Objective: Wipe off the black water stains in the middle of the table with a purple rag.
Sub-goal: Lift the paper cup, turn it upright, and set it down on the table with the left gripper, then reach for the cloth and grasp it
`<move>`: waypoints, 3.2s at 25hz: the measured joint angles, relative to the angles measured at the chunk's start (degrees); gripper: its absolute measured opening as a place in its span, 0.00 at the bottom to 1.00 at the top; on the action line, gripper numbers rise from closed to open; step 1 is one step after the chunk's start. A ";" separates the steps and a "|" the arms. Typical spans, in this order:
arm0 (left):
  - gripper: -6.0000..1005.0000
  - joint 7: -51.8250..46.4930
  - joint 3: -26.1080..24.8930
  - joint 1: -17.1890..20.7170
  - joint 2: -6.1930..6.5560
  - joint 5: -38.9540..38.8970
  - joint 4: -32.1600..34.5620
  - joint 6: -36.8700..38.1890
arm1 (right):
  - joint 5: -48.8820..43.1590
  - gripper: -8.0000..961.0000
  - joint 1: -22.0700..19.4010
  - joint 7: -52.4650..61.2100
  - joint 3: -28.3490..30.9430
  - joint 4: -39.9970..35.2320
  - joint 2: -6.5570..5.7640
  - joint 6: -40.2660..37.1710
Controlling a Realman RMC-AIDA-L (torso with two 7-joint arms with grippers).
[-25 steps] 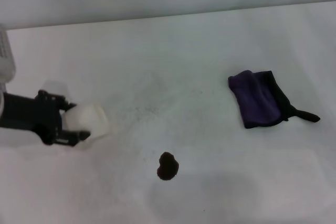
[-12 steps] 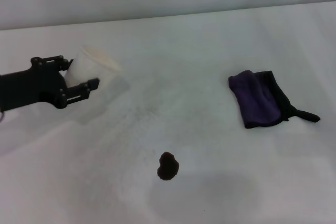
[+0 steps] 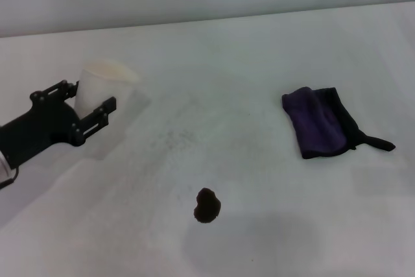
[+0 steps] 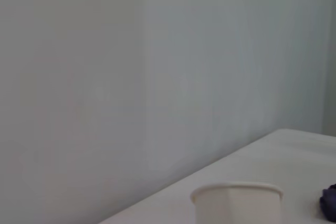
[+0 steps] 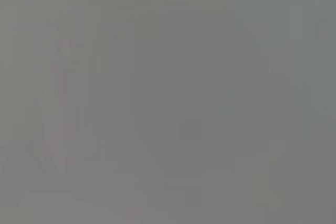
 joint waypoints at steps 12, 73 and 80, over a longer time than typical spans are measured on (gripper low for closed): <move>0.60 15.50 0.31 0.18 -0.40 -5.71 -8.85 3.26 | -0.65 0.90 -0.10 -0.85 -0.64 -0.05 0.00 -1.76; 0.89 31.28 -0.09 14.79 -0.36 -18.59 -19.66 -8.37 | -0.59 0.90 1.23 -0.15 -4.48 -5.15 0.18 -3.06; 0.89 31.33 -0.13 16.34 -0.49 -28.24 -23.79 -15.02 | -0.59 0.90 0.45 2.55 -4.08 -5.11 0.09 -2.97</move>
